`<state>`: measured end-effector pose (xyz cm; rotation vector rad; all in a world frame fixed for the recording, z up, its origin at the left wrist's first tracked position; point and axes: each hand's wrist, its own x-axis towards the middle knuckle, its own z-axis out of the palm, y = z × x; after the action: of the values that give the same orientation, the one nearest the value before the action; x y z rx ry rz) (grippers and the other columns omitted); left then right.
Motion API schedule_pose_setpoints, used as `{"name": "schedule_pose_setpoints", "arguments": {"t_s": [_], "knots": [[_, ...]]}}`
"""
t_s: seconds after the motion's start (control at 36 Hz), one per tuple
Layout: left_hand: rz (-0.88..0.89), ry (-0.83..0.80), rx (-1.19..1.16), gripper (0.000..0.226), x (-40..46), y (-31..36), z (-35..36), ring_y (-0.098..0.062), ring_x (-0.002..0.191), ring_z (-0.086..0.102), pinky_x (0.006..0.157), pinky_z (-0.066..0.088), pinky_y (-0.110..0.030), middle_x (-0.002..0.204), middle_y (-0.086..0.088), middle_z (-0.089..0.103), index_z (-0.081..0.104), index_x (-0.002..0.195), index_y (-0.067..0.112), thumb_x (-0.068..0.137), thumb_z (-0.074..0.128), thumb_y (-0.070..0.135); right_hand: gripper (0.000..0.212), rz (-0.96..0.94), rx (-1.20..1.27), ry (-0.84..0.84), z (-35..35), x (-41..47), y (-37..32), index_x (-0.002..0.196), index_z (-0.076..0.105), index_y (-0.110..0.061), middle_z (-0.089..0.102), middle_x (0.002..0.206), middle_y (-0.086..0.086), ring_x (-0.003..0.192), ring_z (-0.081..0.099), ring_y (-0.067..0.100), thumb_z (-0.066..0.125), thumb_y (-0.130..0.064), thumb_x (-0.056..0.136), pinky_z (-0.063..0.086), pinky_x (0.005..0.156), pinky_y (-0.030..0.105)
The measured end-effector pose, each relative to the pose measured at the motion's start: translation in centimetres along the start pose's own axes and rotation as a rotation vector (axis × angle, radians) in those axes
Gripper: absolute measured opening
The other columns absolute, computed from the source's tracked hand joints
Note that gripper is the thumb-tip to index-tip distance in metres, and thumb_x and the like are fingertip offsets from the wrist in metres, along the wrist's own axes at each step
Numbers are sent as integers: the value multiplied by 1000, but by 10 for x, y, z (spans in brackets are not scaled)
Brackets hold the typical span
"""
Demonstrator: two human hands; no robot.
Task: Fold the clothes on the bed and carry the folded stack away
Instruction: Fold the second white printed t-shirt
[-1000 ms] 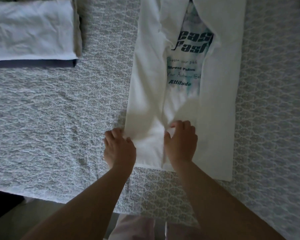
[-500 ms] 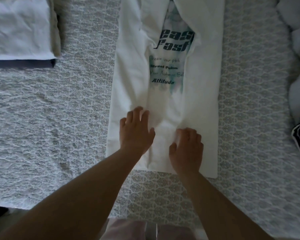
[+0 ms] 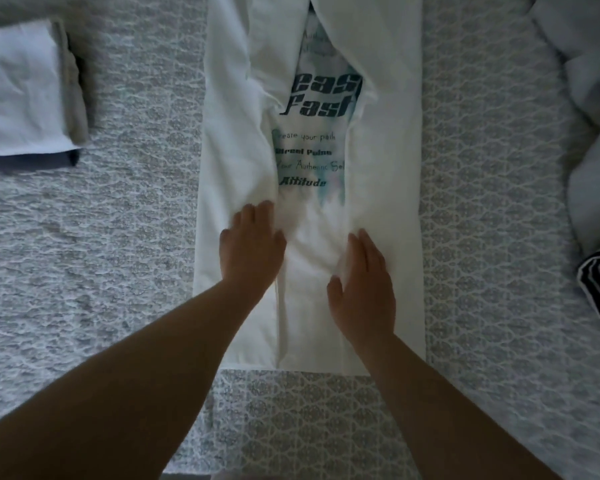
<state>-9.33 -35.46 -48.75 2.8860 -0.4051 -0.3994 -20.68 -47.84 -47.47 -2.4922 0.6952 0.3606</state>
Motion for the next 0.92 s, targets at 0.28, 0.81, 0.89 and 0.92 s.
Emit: {"name": "schedule_pose_setpoints", "arguments": {"t_s": [0.28,0.81,0.89,0.92], "knots": [[282,-66,-80,80,-148,-43,36,-34,144,20,113,27,-50,153,-21,24,31,144,-3,89,47,53,77,-144,-60,-104,24,-103,42,139,41,3,38,148,14,138,34,27,49,-40,77,33,110,44],[442,-85,149,51,-125,-61,-21,-27,76,71,49,56,-36,92,-10,72,74,96,7,48,78,-11,43,-347,-241,-35,-27,-67,52,92,75,-2,72,100,16,88,71,32,74,13,52,59,59,41],[345,-157,190,40,-113,-56,-46,-25,58,66,42,48,-32,77,-2,67,71,93,13,58,78,-5,38,-303,-171,-163,-51,-57,48,112,68,-11,68,113,8,100,66,27,55,3,80,54,81,38],[337,-187,188,37,-110,-54,-53,-26,62,66,47,50,-34,82,-2,66,69,99,15,67,73,-2,38,-297,-232,-207,-56,-54,49,122,62,-17,64,120,3,108,62,23,51,-4,87,48,88,34]]}}
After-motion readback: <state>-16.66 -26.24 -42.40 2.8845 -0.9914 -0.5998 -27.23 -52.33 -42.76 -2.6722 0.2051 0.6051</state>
